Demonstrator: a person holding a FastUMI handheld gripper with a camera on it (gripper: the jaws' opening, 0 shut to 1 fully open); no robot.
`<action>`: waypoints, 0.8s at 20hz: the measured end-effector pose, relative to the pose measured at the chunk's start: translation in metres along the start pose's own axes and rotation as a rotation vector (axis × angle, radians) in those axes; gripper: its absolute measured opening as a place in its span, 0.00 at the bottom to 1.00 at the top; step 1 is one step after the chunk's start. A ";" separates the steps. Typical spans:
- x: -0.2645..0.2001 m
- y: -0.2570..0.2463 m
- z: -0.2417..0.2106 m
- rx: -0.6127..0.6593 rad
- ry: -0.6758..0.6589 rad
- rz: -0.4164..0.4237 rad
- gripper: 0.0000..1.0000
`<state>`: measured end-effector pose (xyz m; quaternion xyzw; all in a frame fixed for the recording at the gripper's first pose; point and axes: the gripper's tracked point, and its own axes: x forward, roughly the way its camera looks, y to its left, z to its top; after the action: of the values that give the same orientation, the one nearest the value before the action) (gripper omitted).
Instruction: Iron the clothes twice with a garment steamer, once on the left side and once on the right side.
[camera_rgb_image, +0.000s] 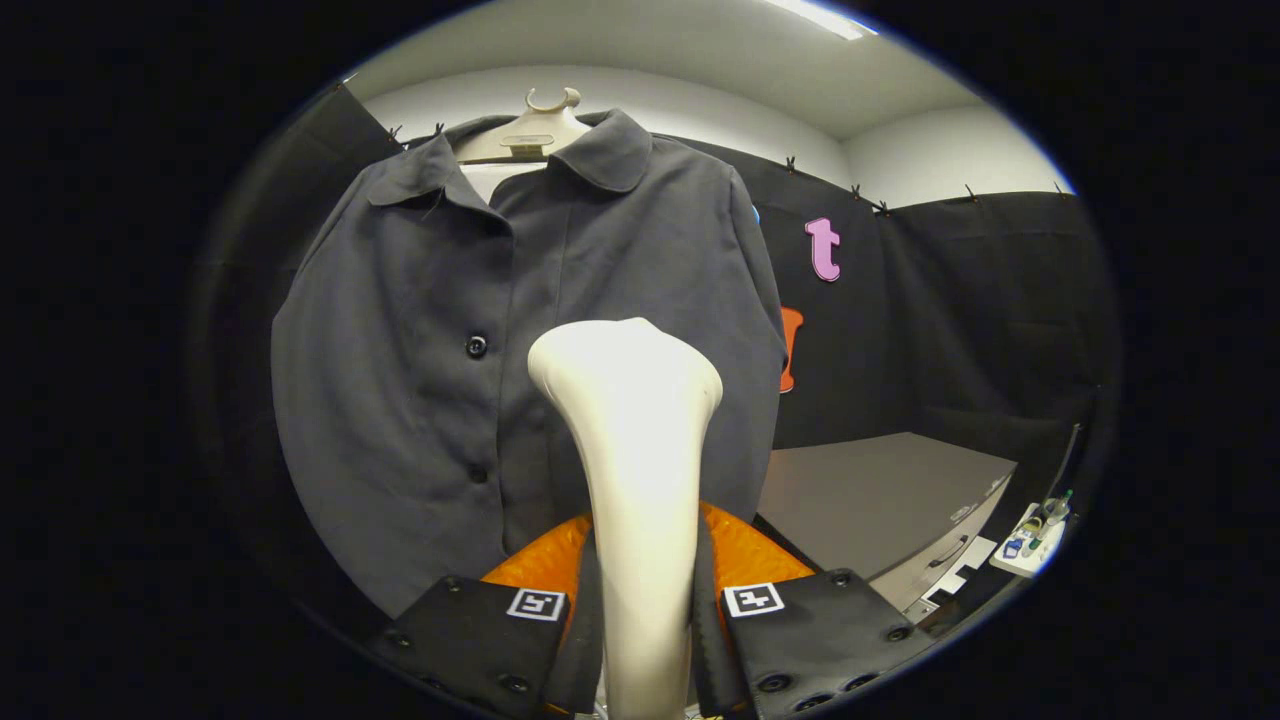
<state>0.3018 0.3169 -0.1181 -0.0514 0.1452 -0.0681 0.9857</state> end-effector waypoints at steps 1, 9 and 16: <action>0.000 0.000 -0.005 0.002 0.008 -0.001 0.44; -0.008 -0.011 -0.053 0.012 0.074 -0.021 0.44; -0.010 -0.015 -0.097 -0.014 0.141 -0.026 0.44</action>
<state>0.2619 0.2958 -0.2063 -0.0554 0.2139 -0.0834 0.9717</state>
